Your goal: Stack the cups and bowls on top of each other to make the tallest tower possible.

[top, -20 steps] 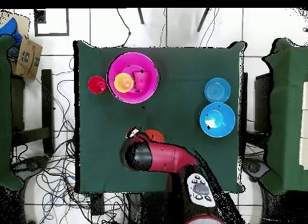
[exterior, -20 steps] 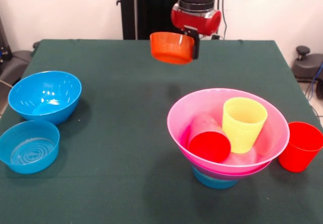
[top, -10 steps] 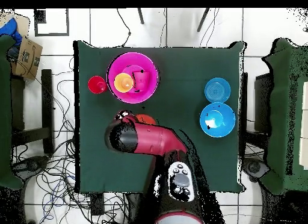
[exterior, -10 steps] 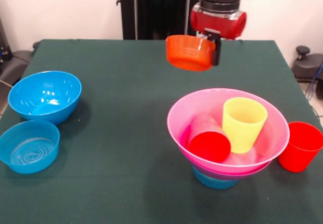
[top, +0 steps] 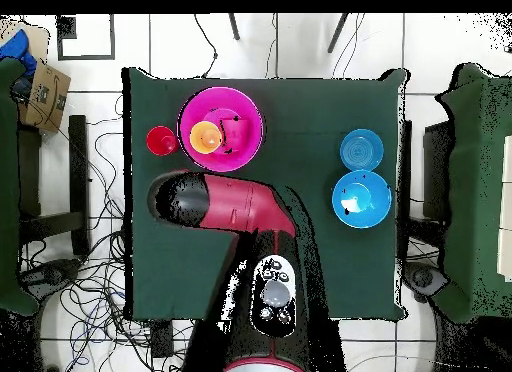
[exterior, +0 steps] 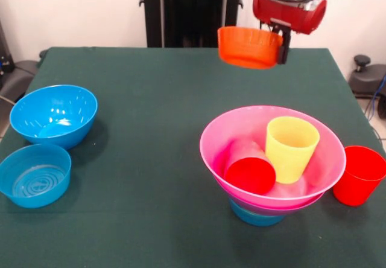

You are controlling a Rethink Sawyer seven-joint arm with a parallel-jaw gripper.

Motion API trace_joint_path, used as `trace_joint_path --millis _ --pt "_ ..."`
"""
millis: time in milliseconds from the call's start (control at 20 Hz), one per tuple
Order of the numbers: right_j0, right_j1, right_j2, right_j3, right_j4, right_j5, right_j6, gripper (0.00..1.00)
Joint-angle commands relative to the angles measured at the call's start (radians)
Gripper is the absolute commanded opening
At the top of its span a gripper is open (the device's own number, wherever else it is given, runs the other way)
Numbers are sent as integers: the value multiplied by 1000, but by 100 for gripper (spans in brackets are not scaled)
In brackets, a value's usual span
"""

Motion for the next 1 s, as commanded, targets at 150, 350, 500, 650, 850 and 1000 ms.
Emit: trace_joint_path --millis 150,350,500,650,850,1000 --pt "40 143 -32 -264 49 251 271 0" --pt "44 217 -45 -348 64 224 275 0" --pt "48 269 -52 -411 72 192 283 0" --pt "61 309 -76 -466 77 151 307 0" --pt "68 344 -92 -523 98 136 316 0" --pt "71 352 -101 -555 111 156 320 0"
